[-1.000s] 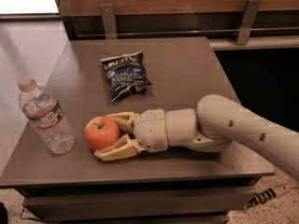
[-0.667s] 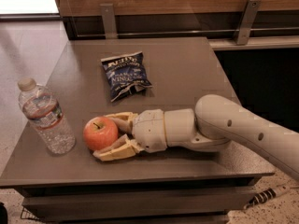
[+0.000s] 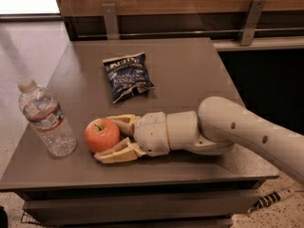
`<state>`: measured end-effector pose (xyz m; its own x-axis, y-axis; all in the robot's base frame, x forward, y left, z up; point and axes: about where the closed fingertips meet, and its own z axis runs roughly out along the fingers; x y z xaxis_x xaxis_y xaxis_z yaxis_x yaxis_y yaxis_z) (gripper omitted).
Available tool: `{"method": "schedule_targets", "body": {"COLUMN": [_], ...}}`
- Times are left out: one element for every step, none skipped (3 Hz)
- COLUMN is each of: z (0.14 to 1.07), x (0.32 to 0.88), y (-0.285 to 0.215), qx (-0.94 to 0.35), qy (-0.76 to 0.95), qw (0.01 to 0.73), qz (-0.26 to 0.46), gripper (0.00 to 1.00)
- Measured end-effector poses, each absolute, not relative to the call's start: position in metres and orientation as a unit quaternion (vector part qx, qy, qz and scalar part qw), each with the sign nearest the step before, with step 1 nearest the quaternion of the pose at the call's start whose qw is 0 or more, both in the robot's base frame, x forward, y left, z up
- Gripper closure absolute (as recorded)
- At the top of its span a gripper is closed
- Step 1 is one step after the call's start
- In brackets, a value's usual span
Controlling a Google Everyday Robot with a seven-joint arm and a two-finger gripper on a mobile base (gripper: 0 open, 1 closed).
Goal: Move apple near water bottle
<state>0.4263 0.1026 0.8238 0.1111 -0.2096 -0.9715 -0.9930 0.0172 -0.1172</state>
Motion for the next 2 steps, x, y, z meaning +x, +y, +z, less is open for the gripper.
{"method": "schedule_targets", "body": {"z": [0.8243,0.8243], "x": [0.4250,0.4250], "y": [0.1047,0.1047], "qx": [-0.572,-0.572], "qy": [0.526,0.526], "qw": [0.479,0.479], "qz": [0.409,0.409], "gripper": [0.00,0.00]}}
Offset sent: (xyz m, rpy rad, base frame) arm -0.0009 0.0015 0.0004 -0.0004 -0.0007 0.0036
